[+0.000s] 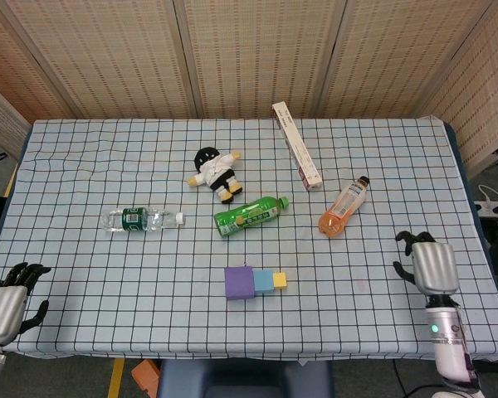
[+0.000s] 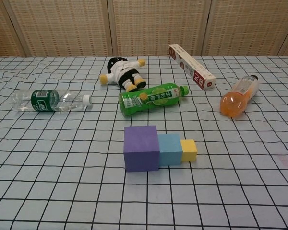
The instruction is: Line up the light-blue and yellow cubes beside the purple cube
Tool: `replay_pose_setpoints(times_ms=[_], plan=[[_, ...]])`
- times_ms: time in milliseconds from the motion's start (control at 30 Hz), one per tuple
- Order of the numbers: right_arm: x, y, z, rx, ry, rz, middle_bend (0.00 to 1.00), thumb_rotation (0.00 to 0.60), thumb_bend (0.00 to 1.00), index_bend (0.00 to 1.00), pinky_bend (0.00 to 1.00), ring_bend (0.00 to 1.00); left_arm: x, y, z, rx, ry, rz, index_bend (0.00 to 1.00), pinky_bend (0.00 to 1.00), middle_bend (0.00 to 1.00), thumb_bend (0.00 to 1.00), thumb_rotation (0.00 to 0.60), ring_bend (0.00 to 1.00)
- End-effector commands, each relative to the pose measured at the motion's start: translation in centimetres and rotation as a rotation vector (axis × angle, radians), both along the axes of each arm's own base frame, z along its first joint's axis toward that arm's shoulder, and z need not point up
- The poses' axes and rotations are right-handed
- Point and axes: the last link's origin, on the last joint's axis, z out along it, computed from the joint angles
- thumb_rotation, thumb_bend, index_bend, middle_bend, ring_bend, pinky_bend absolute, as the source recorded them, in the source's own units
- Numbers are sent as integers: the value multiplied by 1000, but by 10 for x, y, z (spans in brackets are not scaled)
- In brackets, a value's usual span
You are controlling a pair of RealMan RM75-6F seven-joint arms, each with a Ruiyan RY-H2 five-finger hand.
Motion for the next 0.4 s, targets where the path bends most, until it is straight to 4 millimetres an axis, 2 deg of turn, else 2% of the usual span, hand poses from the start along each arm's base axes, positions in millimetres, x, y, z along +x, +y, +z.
replay_pose_setpoints(times_ms=[33, 267, 400], plan=[[-27, 15, 19, -92, 72, -40, 408, 600, 83, 357, 573, 200, -1, 0, -1, -3, 5, 4, 230, 412, 179, 421, 600, 96], [-35, 16, 21, -132, 82, -24, 280, 600, 70, 277, 410, 111, 1, 0, -1, -4, 10, -1, 230, 413, 180, 423, 600, 97], [-36, 19, 19, -123, 84, -13, 267, 600, 70, 270, 405, 110, 3, -1, -1, -8, 8, -9, 230, 413, 180, 420, 600, 96]])
